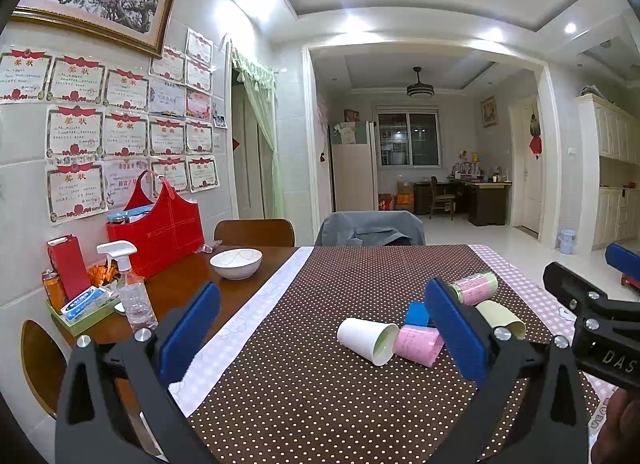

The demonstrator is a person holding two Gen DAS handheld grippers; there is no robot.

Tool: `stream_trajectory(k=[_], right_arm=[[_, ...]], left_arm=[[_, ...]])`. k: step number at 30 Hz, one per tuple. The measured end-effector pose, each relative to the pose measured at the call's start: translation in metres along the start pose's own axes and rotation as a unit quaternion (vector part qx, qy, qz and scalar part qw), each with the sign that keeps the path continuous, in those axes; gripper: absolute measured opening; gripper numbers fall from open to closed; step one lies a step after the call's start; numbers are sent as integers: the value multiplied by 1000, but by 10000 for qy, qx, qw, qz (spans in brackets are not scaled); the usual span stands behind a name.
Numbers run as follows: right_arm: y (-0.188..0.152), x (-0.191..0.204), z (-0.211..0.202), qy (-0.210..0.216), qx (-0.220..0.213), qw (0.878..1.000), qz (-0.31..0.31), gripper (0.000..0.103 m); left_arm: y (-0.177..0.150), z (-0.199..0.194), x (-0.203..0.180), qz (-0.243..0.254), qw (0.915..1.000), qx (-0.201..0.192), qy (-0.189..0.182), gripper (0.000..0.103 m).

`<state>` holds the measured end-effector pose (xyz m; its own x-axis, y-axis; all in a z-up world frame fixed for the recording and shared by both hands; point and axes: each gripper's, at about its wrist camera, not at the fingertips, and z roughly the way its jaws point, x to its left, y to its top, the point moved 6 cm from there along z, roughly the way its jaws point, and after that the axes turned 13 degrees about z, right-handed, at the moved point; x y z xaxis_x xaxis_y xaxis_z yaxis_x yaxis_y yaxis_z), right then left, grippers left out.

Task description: Flip cup upside down

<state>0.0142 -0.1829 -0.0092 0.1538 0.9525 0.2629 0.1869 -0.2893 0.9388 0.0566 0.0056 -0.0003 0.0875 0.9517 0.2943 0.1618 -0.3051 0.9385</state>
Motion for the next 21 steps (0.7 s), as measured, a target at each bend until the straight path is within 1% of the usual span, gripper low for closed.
stream_trajectory(k=[8, 21], right_arm=[[-1, -1, 3, -5, 51, 10000, -1, 98], [-4, -4, 25, -21, 223, 9997, -48, 98]], left_arm=[[-1, 6, -4, 30, 10000, 24, -14, 99], [-3, 26, -10, 79, 9999, 86, -68, 99]])
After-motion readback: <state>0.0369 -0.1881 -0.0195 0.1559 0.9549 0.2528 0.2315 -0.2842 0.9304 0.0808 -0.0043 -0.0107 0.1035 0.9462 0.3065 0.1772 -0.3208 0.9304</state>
